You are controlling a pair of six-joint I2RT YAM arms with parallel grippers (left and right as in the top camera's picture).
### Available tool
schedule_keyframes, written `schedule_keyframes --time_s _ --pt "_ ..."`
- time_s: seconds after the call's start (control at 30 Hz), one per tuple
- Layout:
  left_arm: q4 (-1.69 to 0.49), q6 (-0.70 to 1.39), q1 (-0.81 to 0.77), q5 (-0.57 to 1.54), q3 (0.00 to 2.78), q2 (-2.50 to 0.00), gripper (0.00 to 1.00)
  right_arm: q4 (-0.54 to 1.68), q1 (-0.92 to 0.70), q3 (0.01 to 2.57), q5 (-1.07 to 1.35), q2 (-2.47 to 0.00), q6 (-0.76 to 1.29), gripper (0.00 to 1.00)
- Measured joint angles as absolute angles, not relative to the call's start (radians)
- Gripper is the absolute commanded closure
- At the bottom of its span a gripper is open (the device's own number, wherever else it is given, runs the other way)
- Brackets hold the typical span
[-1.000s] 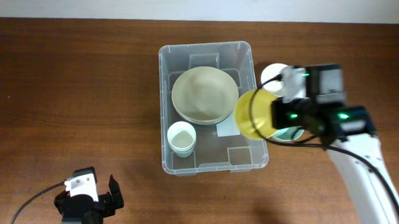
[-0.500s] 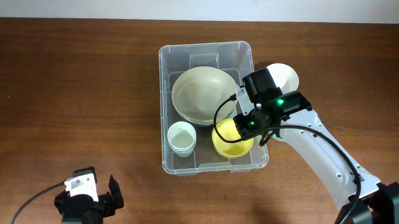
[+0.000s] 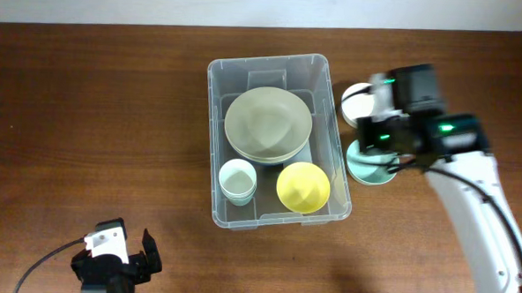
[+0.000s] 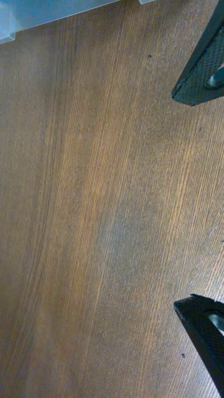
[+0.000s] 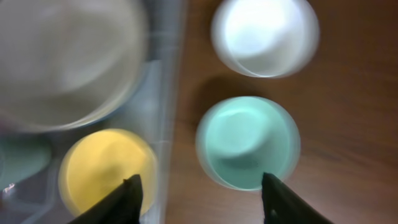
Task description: Pack container
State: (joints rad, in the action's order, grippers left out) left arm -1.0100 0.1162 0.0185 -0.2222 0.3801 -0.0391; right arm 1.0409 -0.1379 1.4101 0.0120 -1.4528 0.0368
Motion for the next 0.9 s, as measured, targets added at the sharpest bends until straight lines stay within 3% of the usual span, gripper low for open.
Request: schedule_keyframes --time_s 0.17,0.67,0.73,0.87,0.9 --pt "-1.01 0.116 0.019 -0.222 0.38 -0.039 0.0 1.027 0.026 1.398 0.002 -1.476 0.053 0.26" --pt "-1.01 0.116 0.019 -0.222 0.38 -0.039 0.0 0.826 0.131 1.273 0.004 -1.889 0.055 0.28" --pt "-1.01 0.116 0.019 -0.222 0.38 -0.039 0.0 0.813 0.131 1.273 0.003 -1.934 0.056 0.38" --pt "-1.01 0.116 0.019 -0.222 0.38 -0.039 0.0 0.803 0.132 1.28 0.021 -1.974 0.057 0.9" --pt "-1.01 0.116 0.019 -0.222 0.38 -0.039 0.0 0.803 0.131 1.28 0.022 -1.975 0.057 0.96"
